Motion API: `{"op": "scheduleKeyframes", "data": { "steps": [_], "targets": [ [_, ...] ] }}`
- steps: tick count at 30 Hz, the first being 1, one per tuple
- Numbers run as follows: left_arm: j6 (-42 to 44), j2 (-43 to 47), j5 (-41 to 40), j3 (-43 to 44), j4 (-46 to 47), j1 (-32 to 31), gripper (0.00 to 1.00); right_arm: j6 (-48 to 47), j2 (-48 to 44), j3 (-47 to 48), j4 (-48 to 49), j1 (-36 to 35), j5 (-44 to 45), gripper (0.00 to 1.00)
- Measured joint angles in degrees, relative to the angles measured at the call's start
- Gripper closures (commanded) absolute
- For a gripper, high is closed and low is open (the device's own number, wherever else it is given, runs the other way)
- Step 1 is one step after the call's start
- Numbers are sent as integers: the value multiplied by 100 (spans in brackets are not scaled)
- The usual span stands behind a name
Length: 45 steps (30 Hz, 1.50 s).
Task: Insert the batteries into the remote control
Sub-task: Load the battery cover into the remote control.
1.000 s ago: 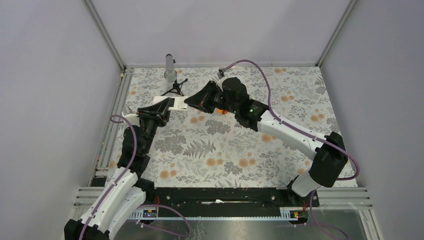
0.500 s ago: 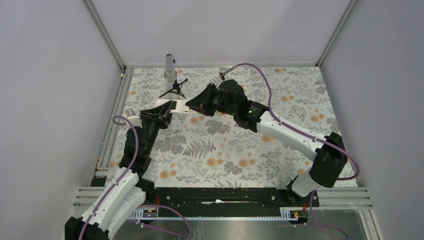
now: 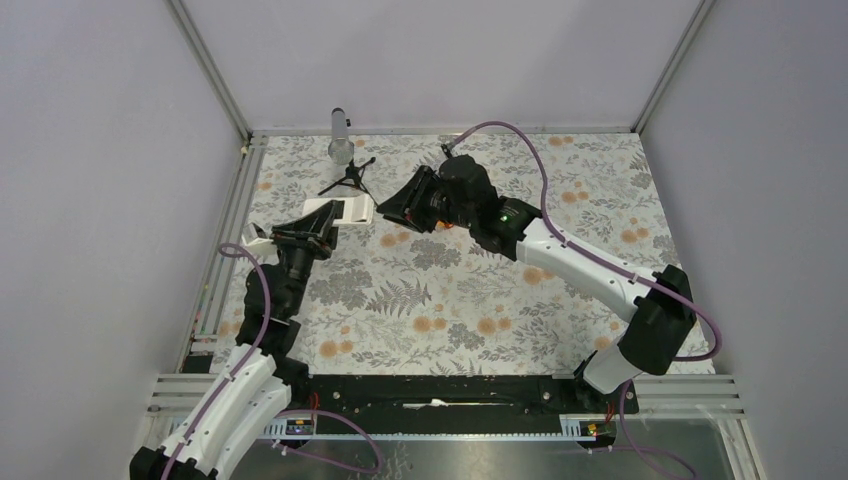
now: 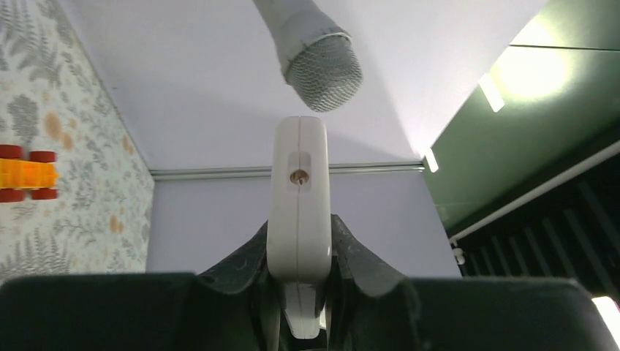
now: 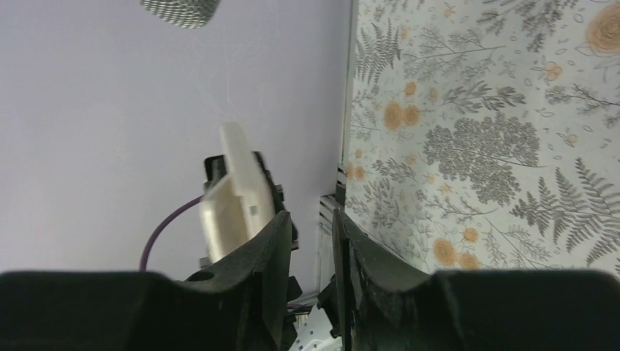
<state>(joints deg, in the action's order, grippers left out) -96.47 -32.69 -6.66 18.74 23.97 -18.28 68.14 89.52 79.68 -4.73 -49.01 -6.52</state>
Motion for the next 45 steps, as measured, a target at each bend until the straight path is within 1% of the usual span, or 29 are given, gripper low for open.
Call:
{"op": "scheduleKeyframes", "data": {
  "steps": [1, 4, 5, 11, 14, 16, 20, 21, 25, 29, 34, 37, 40, 42, 43, 45],
  "targets": [
    [-26, 0, 2, 0, 70, 0, 100, -28, 0, 0, -76, 9, 0, 61],
    [-90, -4, 4, 0, 308, -4, 100, -74, 2, 0, -243, 17, -9, 49],
    [-96, -4, 4, 0, 348, -4, 100, -76, 2, -2, -238, 17, -15, 48],
    [-101, -50, 13, 0, 407, -4, 100, -92, 0, -24, -85, 68, -107, 49],
    [-63, -50, 15, 11, 396, -4, 100, -94, -48, -105, -76, 122, -101, 48],
    [7, -50, 17, 46, 354, -4, 100, -94, -127, -234, -87, 190, -81, 42],
    [179, -48, 37, 155, 210, -4, 100, -184, -284, -439, -83, 328, -55, 19],
    [221, -48, 44, 181, 173, -4, 100, -184, -304, -459, -72, 354, -55, 15],
    [308, -59, 90, 192, 98, -4, 100, -334, -605, -815, 446, 402, -175, 10],
    [350, -96, 127, 192, 44, -4, 100, -398, -752, -918, 968, 402, -420, 9],
    [367, -162, 195, 219, -20, -4, 100, -382, -686, -918, 1434, 402, -863, 8],
    [365, -201, 234, 256, -33, -4, 100, -345, -472, -911, 1606, 402, -1189, 13],
    [365, -210, 264, 297, -28, -4, 100, -282, -195, -905, 1725, 402, -1467, 23],
    [365, -210, 284, 315, -26, -4, 100, -234, -42, -903, 1766, 402, -1613, 33],
    [367, -221, 297, 326, -26, -4, 100, -205, 9, -905, 1788, 402, -1685, 41],
    [365, -243, 304, 332, -46, -4, 100, -142, 50, -903, 1906, 402, -1753, 50]
  ]
}}
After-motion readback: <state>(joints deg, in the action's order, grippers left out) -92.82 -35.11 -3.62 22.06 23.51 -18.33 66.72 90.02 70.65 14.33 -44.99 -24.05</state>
